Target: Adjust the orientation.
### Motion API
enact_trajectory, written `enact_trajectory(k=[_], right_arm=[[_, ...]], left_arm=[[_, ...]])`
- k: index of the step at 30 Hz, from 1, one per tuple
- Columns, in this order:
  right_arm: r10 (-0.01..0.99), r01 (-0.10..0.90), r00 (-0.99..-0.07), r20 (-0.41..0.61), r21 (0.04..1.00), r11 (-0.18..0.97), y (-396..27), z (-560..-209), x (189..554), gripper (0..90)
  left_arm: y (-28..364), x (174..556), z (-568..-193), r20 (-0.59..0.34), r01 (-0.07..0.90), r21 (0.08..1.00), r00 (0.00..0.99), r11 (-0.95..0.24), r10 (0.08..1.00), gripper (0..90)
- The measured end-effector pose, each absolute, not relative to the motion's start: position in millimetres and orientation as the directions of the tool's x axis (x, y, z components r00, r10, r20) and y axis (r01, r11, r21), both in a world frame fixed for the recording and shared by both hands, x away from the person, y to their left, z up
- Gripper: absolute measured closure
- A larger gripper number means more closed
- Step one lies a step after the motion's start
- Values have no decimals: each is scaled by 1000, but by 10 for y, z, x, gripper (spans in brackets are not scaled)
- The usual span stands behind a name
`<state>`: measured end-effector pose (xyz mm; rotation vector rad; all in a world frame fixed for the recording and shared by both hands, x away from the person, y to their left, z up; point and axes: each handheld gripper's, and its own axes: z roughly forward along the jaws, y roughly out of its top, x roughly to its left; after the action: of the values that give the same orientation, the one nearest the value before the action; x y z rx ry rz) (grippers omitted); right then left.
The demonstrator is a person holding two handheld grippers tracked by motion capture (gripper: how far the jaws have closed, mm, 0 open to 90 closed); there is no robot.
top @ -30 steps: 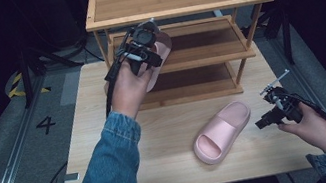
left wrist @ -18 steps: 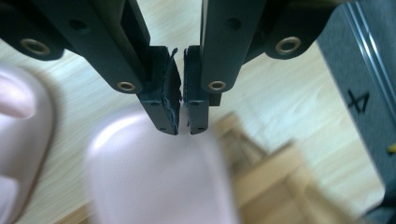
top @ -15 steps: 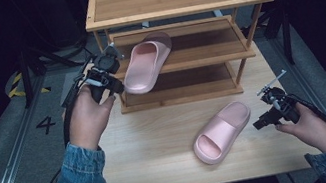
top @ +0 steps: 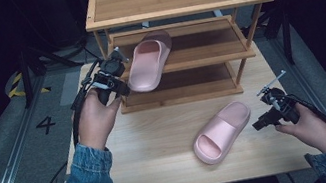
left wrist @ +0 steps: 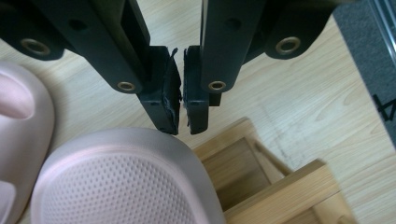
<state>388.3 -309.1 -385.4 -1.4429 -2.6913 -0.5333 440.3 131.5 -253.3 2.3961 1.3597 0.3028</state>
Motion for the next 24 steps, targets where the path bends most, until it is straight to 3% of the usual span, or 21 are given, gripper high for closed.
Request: enact_trajectory(k=[10, 19, 22, 24], right_arm=[[798, 812, -570, 197, 282, 511, -3092, -3846, 3877, 536], [797, 811, -571, 198, 286, 510, -3105, -3839, 3873, 536], [800, 814, -568, 195, 282, 508, -3096, -3846, 3877, 536], [797, 812, -571, 198, 280, 512, -3085, -3851, 3876, 536]], left_arm=[[958, 4441, -2557, -16, 743, 426, 577, -517, 816, 825], [915, 4410, -2585, -46, 736, 441, 590, -514, 806, 813], [856, 4330, -2516, -119, 702, 465, 653, -539, 747, 793], [816, 4338, -2512, -118, 699, 467, 657, -542, 745, 794]])
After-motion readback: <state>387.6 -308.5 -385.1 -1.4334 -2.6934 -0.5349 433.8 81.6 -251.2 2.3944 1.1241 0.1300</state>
